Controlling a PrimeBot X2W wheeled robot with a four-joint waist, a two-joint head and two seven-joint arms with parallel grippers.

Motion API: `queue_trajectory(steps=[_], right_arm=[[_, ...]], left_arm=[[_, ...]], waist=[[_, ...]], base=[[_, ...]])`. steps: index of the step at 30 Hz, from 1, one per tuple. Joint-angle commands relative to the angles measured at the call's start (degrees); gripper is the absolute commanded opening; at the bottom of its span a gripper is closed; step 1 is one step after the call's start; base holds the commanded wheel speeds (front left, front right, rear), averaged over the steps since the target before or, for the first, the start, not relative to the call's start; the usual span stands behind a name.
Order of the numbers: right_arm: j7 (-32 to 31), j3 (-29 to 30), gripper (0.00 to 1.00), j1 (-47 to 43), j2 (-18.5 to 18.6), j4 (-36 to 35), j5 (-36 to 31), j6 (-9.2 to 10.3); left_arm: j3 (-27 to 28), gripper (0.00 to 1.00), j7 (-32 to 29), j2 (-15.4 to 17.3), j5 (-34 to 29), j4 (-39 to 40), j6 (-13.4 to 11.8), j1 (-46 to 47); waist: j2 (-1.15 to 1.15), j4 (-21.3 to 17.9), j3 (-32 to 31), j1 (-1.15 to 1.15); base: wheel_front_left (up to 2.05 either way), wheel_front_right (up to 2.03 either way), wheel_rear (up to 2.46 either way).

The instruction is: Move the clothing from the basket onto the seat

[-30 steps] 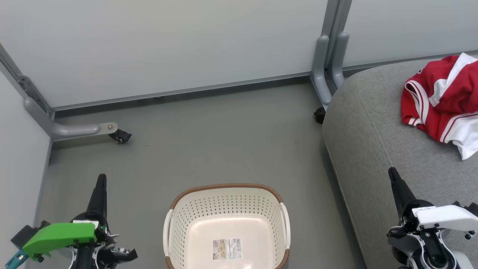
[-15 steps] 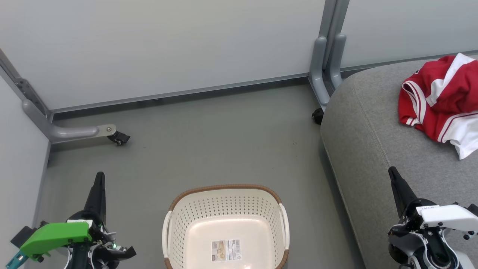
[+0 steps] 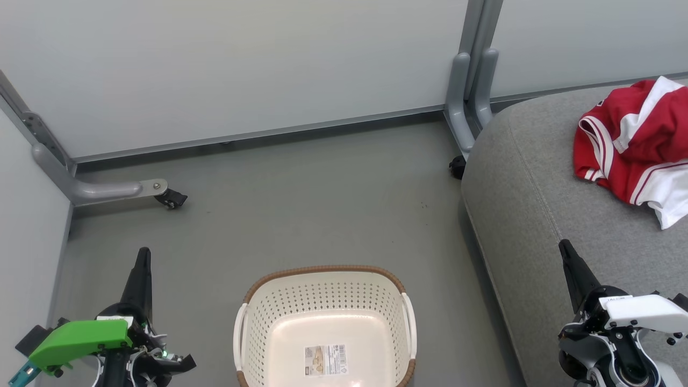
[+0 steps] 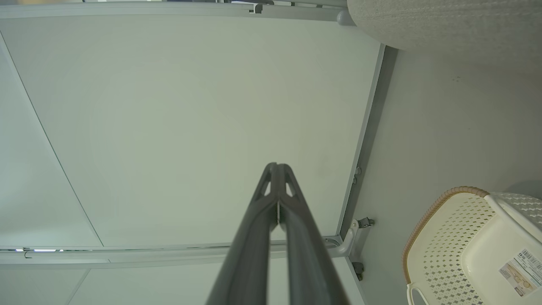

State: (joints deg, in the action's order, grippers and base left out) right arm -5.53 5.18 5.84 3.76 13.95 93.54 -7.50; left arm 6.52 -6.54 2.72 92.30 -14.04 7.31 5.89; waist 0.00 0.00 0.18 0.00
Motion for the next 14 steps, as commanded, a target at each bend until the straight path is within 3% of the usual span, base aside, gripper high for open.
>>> queue_trajectory(steps=[1, 14], right_arm=[[-0.17, 0.21, 0.0, 0.49, 0.09, 0.14, -0.18, 0.02], [-0.39, 0.42, 0.0, 0.52, -0.04, 0.15, -0.35, 0.02]], left_arm=[[0.16, 0.0, -0.2, 0.29, 0.2, -0.07, 0.37, 0.6], [0.15, 0.0, -0.2, 0.29, 0.2, -0.06, 0.37, 0.6]], waist=[[0.0, 0.0, 0.0, 0.0], [0.0, 0.0, 0.0, 0.0]], base=[[0.0, 0.0, 0.0], [0.0, 0.0, 0.0]])
